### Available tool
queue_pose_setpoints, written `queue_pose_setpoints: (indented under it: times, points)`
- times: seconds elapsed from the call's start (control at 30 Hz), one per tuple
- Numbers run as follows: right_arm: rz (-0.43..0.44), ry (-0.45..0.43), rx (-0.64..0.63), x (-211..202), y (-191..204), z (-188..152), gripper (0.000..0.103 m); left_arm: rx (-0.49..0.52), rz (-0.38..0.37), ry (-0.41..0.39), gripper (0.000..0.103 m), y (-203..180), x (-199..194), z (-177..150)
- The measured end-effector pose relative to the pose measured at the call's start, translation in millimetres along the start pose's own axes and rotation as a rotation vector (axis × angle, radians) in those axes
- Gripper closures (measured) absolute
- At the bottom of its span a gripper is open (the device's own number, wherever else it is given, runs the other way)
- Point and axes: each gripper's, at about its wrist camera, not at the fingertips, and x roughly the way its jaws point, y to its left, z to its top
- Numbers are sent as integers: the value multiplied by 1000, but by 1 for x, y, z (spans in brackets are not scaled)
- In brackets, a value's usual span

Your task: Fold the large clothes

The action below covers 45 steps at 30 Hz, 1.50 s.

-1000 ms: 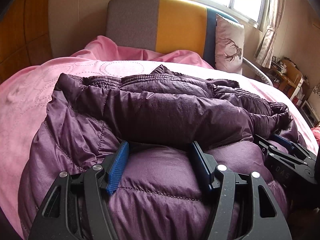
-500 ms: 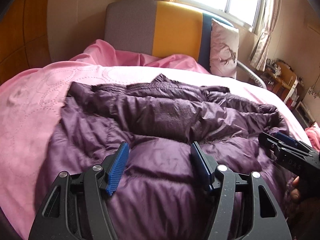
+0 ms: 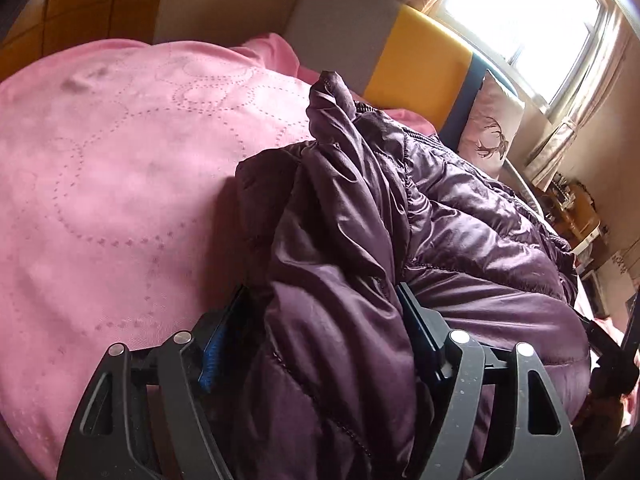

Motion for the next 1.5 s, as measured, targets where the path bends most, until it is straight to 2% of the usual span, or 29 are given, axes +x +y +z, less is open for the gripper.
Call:
queue_pose_setpoints:
  times: [0.07,0.13,0.17,0.2,0.27,0.33,0.43,0.5,0.53,0.57,0.63,0.67,0.77,0.93,1.03,1.1,1.13,1.17,1.2,1.3,1.4,1.5]
  points:
    - [-3,4,4,-4,0,3,29,-3,4,2,26,0,3,0]
    - [-3,0,1,-19,-2,3,25,-63,-25,15,26,6,-5,3]
    - [-14,-4,3,-25,-3,3,10,-83,-30,11,26,10,-11,3]
    - [-30,-25,12,-37,-9,0,6,-98,-31,2,25,14,-17,3]
    - [-22,-49,37,-50,-20,-8,5,-121,-50,-12,23,23,-30,0]
    - [12,-32,93,-56,-37,-17,5,-144,-95,8,23,32,-35,-6]
    - [126,37,196,-51,-58,-38,5,-169,-169,41,25,37,-37,-20]
    - [205,72,254,-47,-64,-51,10,-189,-222,55,36,40,-36,-27]
    - [228,67,261,-48,-63,-55,24,-195,-245,61,38,41,-37,-29]
    - [273,73,272,-49,-62,-58,44,-199,-271,71,45,42,-37,-29]
    - [350,101,305,-51,-61,-62,68,-205,-305,88,51,44,-39,-29]
    - [350,102,295,-55,-60,-64,73,-204,-318,95,53,45,-40,-29]
    - [369,122,277,-68,-61,-68,80,-190,-332,109,55,43,-46,-34]
    - [375,173,221,-102,-71,-87,82,-155,-348,148,55,45,-65,-51]
    - [353,197,199,-123,-78,-103,82,-131,-304,156,52,45,-85,-62]
    - [341,175,234,-132,-88,-109,58,-108,-246,124,47,44,-102,-64]
    - [341,156,266,-136,-95,-111,30,-86,-204,91,46,41,-115,-63]
    - [331,130,298,-140,-102,-112,21,-73,-182,73,46,38,-121,-61]
    - [334,106,327,-143,-109,-112,21,-47,-159,48,46,31,-130,-59]
    - [364,95,389,-137,-120,-109,13,11,-182,11,46,9,-139,-49]
    - [403,83,411,-128,-121,-102,10,73,-260,-1,46,-30,-132,-35]
    - [438,111,412,-110,-113,-94,8,99,-306,32,46,-61,-108,-23]
